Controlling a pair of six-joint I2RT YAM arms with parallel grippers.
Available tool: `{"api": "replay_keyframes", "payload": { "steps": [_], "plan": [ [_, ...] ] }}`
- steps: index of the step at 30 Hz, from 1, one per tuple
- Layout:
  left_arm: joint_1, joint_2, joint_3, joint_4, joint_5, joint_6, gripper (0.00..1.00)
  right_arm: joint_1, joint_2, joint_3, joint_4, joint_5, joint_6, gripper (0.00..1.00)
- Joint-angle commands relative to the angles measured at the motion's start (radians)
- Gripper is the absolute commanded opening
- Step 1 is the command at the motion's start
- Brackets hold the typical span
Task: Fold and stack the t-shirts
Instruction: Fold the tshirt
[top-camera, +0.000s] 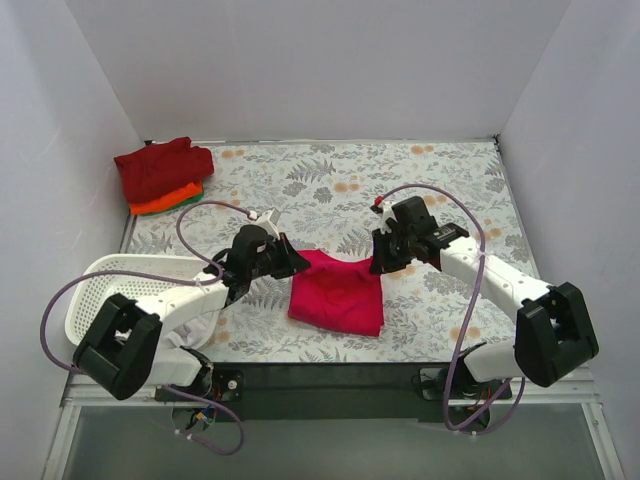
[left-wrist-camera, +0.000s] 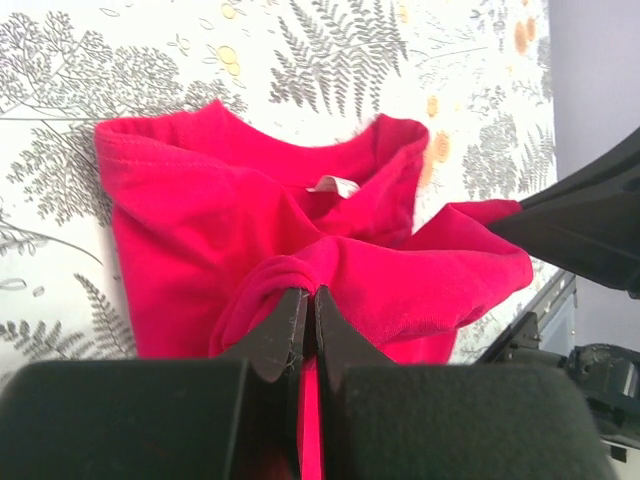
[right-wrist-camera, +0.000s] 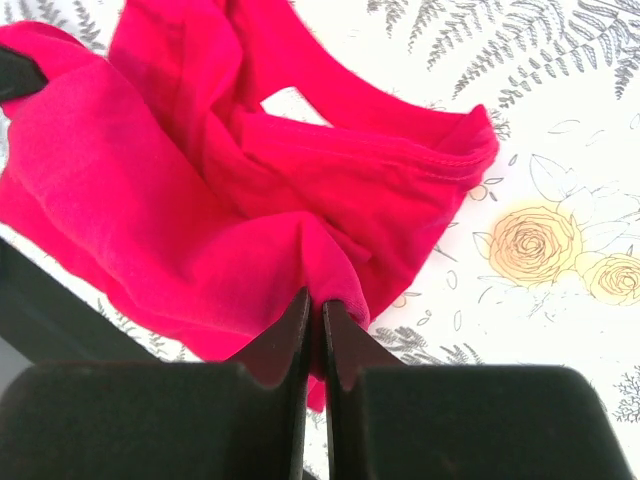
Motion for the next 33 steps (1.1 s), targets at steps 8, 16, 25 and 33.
{"api": "replay_keyframes", "payload": {
  "steps": [8,16,25,33],
  "plan": [
    [0.045,0.179,0.082,0.104,0.027,0.061,0.00,-0.046,0.103,-0.026,0.117,-0.020,-0.013,0.01],
    [0.049,0.161,0.227,-0.075,-0.218,0.061,0.37,-0.097,0.092,0.063,0.132,0.033,0.007,0.47],
    [0.055,-0.026,0.194,-0.155,-0.167,0.081,0.83,-0.119,-0.185,0.054,0.132,0.187,0.023,0.82],
    [0.055,-0.106,0.010,-0.149,0.045,0.049,0.83,-0.112,-0.310,-0.144,0.230,0.004,0.075,0.79]
  ]
}}
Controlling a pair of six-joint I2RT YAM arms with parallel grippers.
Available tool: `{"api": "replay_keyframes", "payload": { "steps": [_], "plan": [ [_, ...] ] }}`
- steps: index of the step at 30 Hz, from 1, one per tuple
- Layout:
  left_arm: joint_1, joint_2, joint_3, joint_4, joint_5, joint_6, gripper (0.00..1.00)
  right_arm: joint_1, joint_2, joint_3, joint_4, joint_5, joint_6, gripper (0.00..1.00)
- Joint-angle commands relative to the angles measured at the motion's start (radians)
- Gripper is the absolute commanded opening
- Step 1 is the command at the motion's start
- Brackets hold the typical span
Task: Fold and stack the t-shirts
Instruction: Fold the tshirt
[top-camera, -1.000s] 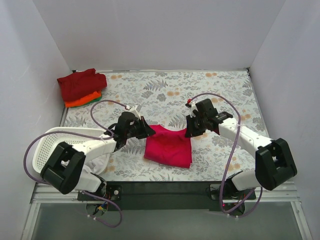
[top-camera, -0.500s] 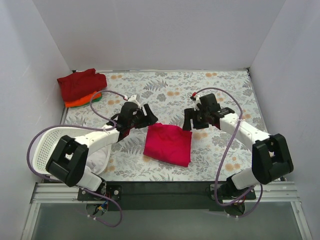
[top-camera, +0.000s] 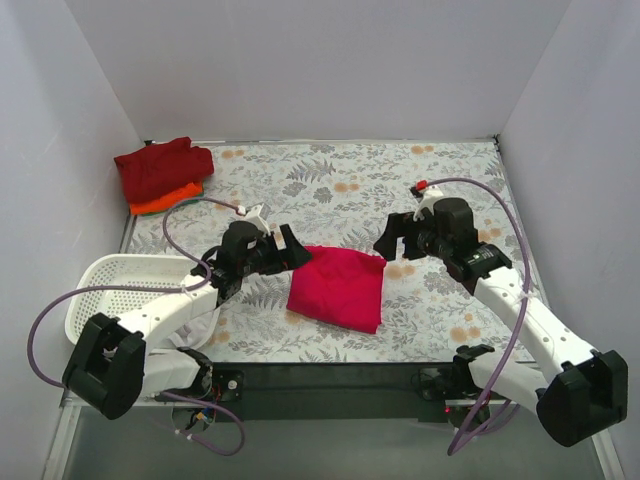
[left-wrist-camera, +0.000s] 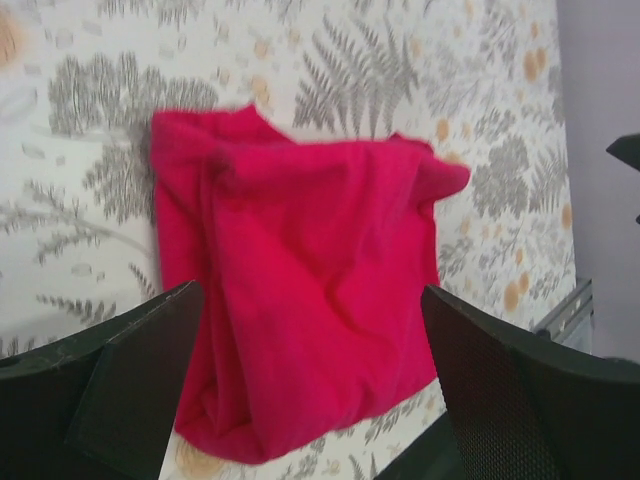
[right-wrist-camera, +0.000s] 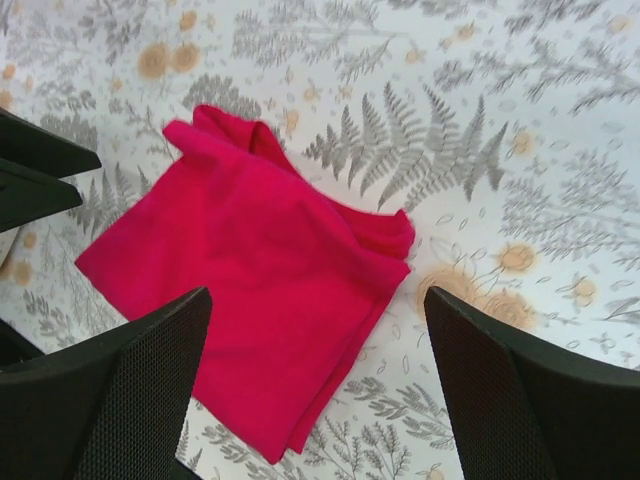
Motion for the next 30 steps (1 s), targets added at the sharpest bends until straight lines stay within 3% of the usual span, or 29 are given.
{"api": "replay_keyframes", "payload": {
  "steps": [1,5,10,19,30],
  "plan": [
    [0.000,-0.059,-0.073,-0.029,0.105,-0.015,0.83,0.010,-0.011,-0.096,0.073,-0.085,0.041,0.79],
    [0.002,-0.120,-0.132,0.008,0.145,-0.046,0.82,0.041,0.006,-0.156,0.140,-0.114,0.075,0.78],
    [0.002,-0.148,-0.144,-0.096,0.022,-0.043,0.82,0.186,0.064,-0.173,0.208,-0.053,0.114,0.77],
    [0.064,-0.105,-0.179,-0.083,-0.083,-0.059,0.86,0.452,0.289,-0.043,0.277,0.126,0.141,0.76],
    [0.109,-0.178,-0.231,-0.080,-0.125,-0.061,0.86,0.591,0.561,0.095,0.298,0.316,0.132,0.76]
  ]
}}
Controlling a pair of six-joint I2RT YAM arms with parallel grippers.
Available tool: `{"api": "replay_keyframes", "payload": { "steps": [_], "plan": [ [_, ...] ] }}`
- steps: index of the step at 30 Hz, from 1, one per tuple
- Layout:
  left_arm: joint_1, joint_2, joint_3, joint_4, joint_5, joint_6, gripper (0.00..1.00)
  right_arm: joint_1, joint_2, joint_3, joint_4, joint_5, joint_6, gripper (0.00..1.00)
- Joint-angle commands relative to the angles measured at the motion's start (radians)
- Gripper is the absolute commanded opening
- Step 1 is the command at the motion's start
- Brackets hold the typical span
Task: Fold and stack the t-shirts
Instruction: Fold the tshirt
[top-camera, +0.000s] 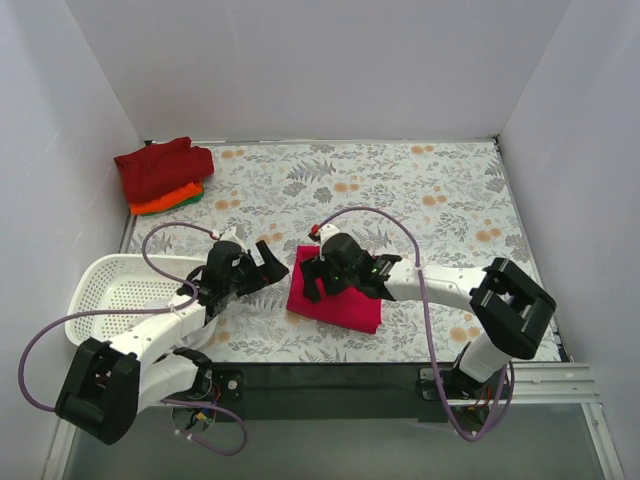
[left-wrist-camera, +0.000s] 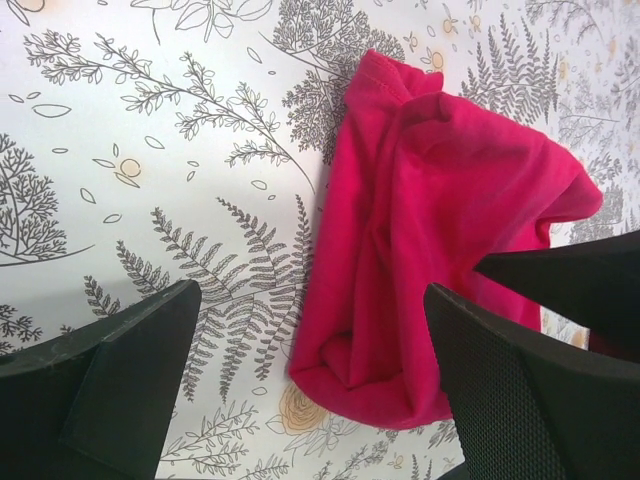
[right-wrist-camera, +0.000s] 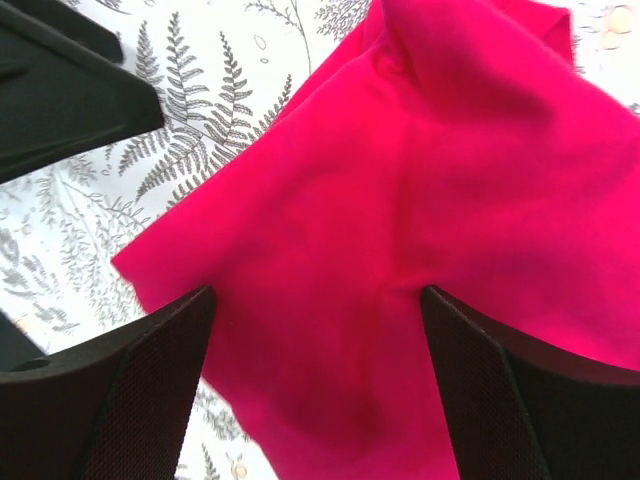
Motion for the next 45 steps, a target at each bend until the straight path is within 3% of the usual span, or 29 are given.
{"api": "replay_keyframes", "payload": {
  "steps": [1,14,17,25,30,38,45],
  "plan": [
    [0.018,-0.052,-0.021,0.005,-0.046,0.002,0.87,0.055,0.061,0.052,0.032,0.084,0.000,0.76],
    [0.041,0.007,-0.058,0.085,0.052,0.014,0.87,0.221,0.176,0.043,-0.057,0.237,0.058,0.75],
    [0.041,0.033,-0.059,0.134,0.131,0.017,0.87,0.230,0.116,0.034,-0.086,0.283,0.065,0.76],
    [0.041,0.122,-0.064,0.237,0.262,0.008,0.86,0.227,-0.252,-0.073,-0.118,0.423,0.051,0.82],
    [0.039,0.187,-0.050,0.243,0.282,0.026,0.86,0.155,-0.338,-0.173,-0.124,0.417,0.089,0.84],
    [0.027,0.253,-0.035,0.261,0.339,0.040,0.86,0.057,-0.326,-0.250,-0.089,0.405,0.111,0.83],
    [-0.007,0.343,-0.010,0.267,0.353,0.043,0.86,-0.044,-0.284,-0.337,0.055,0.264,0.103,0.82]
  ]
}}
